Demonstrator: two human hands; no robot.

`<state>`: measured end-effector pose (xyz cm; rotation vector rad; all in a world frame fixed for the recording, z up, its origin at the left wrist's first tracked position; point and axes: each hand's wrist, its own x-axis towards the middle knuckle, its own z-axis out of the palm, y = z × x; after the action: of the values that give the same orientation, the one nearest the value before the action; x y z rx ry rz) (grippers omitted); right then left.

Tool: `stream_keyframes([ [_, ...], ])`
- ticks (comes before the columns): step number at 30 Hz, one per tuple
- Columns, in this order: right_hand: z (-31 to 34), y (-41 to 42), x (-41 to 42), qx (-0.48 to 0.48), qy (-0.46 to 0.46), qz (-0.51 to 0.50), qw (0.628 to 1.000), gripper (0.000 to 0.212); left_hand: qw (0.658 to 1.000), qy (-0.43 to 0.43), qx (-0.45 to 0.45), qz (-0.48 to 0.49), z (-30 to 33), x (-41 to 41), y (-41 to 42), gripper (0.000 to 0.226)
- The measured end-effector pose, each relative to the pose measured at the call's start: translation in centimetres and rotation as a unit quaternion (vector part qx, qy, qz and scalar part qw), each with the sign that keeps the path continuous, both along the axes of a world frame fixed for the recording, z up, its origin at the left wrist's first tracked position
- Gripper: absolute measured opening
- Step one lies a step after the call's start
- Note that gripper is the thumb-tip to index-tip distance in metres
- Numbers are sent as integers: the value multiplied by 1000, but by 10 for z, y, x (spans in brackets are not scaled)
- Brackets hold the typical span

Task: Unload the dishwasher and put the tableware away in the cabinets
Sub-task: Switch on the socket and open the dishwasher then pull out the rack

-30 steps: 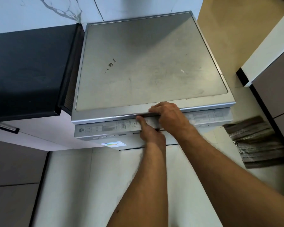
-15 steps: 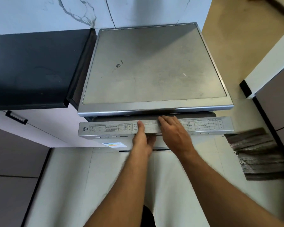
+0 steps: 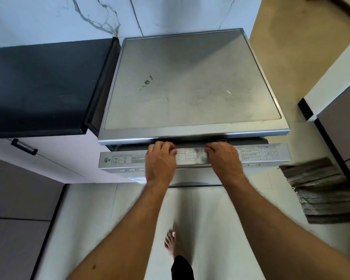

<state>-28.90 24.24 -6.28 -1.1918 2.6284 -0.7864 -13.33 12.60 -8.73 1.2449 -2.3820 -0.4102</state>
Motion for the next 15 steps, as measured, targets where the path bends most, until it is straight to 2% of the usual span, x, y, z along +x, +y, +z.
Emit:
stream_keyframes([
  [5, -10, -5, -4, -15, -35, -21, 999, 19, 999, -22, -33, -17, -13, 9, -14, 33],
  [10, -23, 0, 11, -73, -66, -51, 994, 13, 998, -20, 51, -26, -1, 7, -31, 36],
  [12, -23, 4, 15, -72, -87, -53, 992, 11, 999, -15, 32, -29, -7, 15, -23, 37],
  [15, -23, 8, 14, -41, -95, -29, 994, 12, 995, -86, -37, -29, -16, 22, -9, 48],
])
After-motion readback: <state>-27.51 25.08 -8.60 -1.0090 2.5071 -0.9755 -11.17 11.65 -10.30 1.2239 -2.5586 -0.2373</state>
